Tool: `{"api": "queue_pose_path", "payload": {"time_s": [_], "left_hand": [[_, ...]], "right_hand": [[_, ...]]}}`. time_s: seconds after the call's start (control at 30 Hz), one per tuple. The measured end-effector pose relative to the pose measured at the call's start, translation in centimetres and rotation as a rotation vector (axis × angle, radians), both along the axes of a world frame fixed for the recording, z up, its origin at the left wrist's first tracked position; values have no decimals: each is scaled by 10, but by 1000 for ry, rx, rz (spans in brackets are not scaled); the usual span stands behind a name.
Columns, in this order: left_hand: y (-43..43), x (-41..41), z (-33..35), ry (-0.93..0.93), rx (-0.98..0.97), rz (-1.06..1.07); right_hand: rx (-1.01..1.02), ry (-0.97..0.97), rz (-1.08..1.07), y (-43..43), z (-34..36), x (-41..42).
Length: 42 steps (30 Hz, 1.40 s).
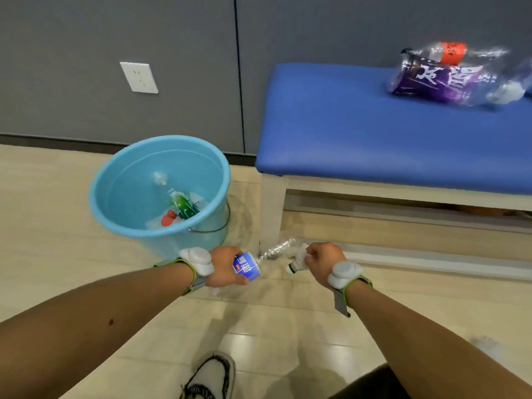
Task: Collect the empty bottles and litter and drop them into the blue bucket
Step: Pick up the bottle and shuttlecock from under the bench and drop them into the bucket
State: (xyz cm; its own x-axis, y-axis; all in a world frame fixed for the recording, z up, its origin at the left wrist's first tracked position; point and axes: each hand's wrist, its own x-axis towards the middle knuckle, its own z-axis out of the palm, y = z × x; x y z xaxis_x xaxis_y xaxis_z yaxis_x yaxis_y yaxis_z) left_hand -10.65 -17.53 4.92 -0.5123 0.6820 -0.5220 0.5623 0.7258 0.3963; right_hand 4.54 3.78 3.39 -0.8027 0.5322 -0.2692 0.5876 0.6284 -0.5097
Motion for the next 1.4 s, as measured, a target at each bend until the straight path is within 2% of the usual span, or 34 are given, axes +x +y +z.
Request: {"api": "queue_pose_path", "payload": {"time_s": [0.23, 0.5, 0.63, 0.77, 0.9, 1.0, 1.4], "left_hand": [[-63, -23, 14, -11, -34, 81], [-104, -61, 94, -95, -20, 124], [-110, -78, 134, -37, 98, 220], [-111, -92, 159, 39, 334, 449], [-108, -107, 159, 177, 464, 675], [-105, -117, 151, 181, 504, 746], [-104, -127, 106, 191, 480, 796]], "right_hand": [[-6, 63, 107, -50, 17, -43], [-4, 136, 205, -82, 85, -83], [11, 209, 237, -91, 125, -106], [37, 277, 251, -96, 152, -130], [60, 297, 253, -98, 162, -154], [84, 315, 276, -103, 163, -173], [63, 263, 334, -130, 132, -215]]}}
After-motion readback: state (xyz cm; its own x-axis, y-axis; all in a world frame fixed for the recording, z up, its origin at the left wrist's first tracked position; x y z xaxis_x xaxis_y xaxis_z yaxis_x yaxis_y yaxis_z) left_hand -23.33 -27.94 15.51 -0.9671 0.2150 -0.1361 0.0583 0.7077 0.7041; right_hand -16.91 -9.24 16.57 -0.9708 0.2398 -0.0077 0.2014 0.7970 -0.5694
